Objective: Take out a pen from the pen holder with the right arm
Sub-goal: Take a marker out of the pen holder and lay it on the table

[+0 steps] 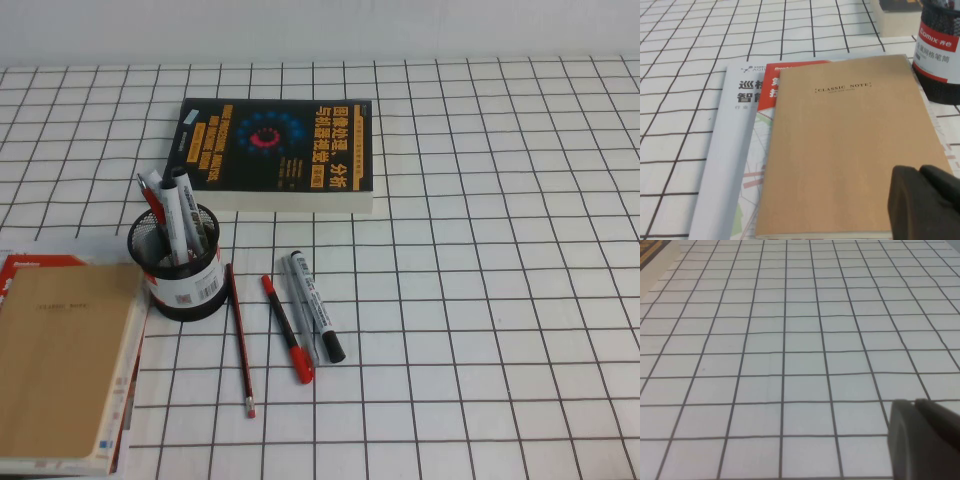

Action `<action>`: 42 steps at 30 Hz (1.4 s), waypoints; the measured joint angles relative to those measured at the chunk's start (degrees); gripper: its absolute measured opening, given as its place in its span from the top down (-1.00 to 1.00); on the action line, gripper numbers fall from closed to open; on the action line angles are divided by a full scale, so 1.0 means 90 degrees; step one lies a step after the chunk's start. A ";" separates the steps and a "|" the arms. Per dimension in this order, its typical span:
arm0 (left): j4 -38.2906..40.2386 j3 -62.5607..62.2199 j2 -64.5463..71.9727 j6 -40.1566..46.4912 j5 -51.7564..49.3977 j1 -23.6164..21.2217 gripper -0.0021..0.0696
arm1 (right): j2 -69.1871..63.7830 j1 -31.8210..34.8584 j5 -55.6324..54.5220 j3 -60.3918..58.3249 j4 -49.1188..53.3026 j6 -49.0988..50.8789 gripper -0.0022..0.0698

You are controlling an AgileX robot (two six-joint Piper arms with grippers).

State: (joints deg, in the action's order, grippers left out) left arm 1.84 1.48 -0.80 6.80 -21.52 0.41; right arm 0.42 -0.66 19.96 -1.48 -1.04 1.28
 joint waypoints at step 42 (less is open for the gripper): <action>0.0000 0.0000 0.0000 0.0000 0.0000 0.0000 0.95 | 0.0000 0.0000 -0.1575 -0.0011 -0.1977 0.0000 0.98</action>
State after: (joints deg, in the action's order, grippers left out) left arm 1.84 1.48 -0.80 6.80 -21.52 0.41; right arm 0.42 -0.66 5.79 -1.58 -18.83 1.28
